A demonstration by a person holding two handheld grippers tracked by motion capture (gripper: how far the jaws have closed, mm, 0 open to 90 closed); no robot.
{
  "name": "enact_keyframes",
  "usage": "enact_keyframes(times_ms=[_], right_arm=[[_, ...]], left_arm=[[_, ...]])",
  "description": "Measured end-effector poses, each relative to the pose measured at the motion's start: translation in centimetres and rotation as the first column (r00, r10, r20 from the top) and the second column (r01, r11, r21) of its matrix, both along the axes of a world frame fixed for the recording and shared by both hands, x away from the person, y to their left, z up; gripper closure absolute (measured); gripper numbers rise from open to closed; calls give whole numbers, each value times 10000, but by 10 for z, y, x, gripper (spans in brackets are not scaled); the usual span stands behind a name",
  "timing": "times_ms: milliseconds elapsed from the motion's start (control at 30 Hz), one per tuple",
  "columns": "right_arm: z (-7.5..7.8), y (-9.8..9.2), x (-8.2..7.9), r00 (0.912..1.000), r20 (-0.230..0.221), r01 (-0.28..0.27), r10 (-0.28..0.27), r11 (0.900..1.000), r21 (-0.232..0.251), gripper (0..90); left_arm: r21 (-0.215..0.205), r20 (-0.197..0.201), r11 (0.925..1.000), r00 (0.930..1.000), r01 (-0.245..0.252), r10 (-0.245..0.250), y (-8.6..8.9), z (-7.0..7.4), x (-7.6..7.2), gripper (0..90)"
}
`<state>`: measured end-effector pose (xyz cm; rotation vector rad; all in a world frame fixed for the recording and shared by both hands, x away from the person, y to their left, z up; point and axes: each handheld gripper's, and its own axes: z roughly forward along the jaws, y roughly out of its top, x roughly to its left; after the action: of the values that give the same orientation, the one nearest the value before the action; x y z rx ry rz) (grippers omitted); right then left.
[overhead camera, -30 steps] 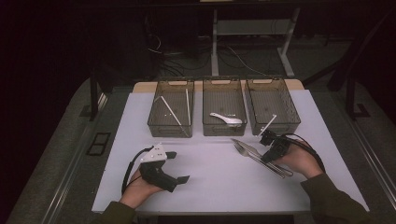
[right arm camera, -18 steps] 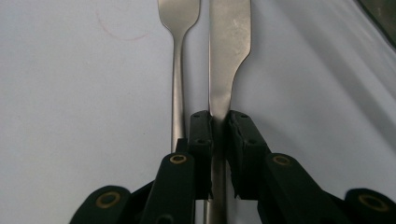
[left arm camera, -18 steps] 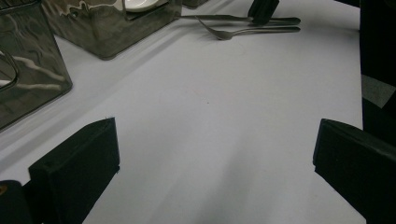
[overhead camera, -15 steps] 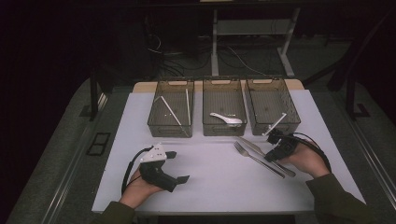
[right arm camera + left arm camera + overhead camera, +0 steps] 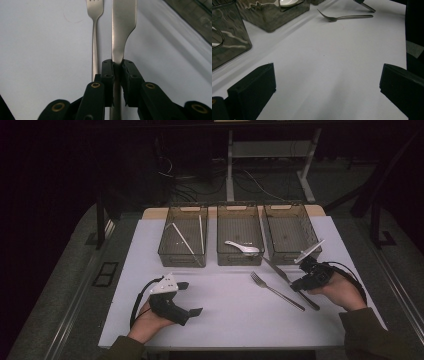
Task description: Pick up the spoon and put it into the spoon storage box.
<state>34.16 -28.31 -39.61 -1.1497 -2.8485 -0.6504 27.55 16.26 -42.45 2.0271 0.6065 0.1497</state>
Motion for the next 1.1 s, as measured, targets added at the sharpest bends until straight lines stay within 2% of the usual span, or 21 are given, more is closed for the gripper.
enact_keyframes(times_ms=[233,667,867,1100], right_arm=[[11,-7,0,9989,395,243,-263,9984,503,803],[33,-22,4,9934,820,702,-797,9910,1138,803],[44,-28,9,9877,1042,1039,-1168,9872,1212,803],[57,-34,19,9790,1271,1393,-1592,9785,1521,803]], left_arm=[[-31,-8,10000,10000,-5,4,1,0,1,0],[-51,-37,10000,10000,-43,43,1,0,1,0],[-147,-35,9998,9999,-98,97,3,0,1,0],[-159,-46,9998,10000,-83,82,2,0,1,0]])
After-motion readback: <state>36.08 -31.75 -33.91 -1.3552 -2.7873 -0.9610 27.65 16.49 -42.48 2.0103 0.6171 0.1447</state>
